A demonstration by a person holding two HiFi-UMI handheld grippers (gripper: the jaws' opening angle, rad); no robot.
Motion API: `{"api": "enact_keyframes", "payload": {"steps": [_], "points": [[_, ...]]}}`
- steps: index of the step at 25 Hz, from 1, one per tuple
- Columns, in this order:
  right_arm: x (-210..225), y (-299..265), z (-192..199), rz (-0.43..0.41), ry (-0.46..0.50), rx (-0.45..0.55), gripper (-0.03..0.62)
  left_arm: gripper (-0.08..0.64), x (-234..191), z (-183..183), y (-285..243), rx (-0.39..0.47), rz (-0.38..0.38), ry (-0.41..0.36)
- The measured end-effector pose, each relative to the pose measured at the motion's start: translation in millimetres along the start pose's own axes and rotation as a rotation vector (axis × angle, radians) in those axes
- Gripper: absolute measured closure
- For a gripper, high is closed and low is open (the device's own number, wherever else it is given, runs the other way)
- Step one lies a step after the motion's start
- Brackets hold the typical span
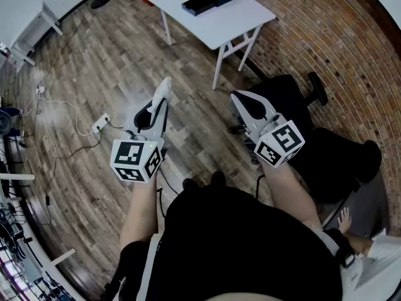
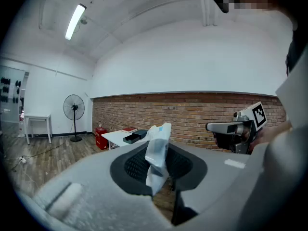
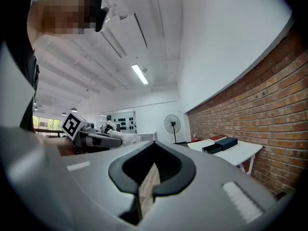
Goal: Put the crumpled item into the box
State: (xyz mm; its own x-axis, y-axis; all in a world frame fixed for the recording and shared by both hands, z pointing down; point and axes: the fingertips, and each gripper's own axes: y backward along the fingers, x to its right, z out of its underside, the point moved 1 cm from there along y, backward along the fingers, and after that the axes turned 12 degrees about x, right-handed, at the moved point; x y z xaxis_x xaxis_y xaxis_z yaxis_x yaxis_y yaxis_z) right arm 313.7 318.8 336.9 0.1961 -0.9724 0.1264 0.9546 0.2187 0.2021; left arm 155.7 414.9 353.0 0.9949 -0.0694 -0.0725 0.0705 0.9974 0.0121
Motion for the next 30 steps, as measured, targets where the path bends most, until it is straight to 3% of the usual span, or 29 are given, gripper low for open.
{"api": "enact_keyframes", "payload": {"steps": [8,13,19,23,30], "points": [[16.5,24.0,-6.1,0.000,-0.005,0.000,0.594,0.491,29.3,4.8,-10.7,-0.025,0.018,-0.015],[23.6,41.2,-10.5,-0.028,0.048,-0.025,0.592,0.491,45.0,9.3,-11.0,-0.027,0.009,-0.022],[34.8,53.0,-9.2,-0.064,-0.022,-0.040,0.592,0.491,54.9,0.4,-25.0,-0.007,0.013,-0.075],[53.1,41.7,0.4,-0.035,-0.072,-0.052,0.592,0.491,45.9,4.9,-39.7,-0.006,0.013,-0.054],[85.7,-22.6,29.4,-0.013,-0.096,-0.093,0.591,0.491,-15.4,27.3,-87.5,-0.020,0.002,0.002]]}}
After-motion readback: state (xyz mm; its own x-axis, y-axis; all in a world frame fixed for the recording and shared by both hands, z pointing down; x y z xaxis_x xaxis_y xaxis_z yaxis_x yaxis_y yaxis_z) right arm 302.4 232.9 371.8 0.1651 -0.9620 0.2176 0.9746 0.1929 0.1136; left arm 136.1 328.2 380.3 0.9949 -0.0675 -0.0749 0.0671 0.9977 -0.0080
